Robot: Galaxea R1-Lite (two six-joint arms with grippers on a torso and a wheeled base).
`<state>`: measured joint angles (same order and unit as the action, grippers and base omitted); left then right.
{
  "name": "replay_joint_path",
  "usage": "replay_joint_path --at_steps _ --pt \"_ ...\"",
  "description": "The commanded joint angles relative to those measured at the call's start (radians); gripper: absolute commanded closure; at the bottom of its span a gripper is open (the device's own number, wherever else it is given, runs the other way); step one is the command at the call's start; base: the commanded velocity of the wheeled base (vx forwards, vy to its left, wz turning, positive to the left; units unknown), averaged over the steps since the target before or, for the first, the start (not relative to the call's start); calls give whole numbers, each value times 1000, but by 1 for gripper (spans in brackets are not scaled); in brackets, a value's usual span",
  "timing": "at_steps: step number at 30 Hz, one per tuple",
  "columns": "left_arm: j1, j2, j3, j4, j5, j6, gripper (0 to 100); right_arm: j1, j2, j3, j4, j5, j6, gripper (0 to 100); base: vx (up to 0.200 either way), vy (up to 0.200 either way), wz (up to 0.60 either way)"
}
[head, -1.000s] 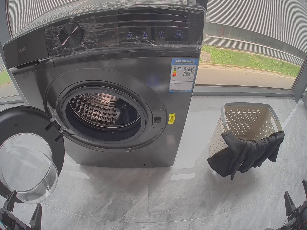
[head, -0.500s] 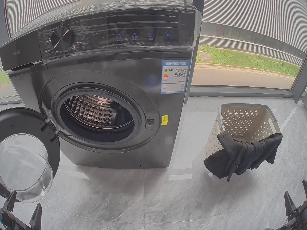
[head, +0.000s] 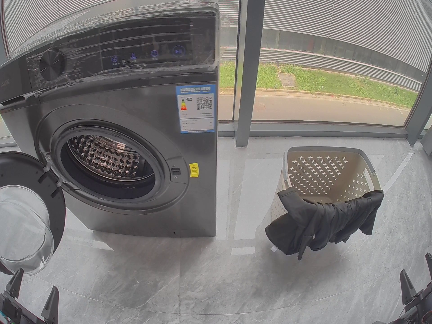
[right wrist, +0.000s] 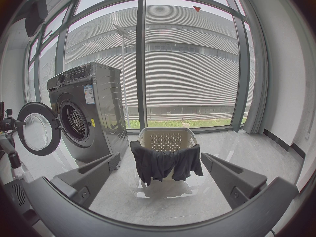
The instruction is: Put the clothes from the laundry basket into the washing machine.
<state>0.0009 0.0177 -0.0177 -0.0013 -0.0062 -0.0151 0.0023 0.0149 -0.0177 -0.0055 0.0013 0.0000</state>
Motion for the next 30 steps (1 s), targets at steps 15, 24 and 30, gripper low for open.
replay_joint_path --at_steps 15,24,30 --pt "1 -16 18 0 -1 1 0 1 -13 18 -1 0 2 0 0 -67 0" --pt "1 -18 18 1 -1 0 0 1 -13 18 -1 0 0 0 0 0 0" --pt "1 -16 18 0 0 0 0 1 -13 18 -1 0 0 0 0 -200 0"
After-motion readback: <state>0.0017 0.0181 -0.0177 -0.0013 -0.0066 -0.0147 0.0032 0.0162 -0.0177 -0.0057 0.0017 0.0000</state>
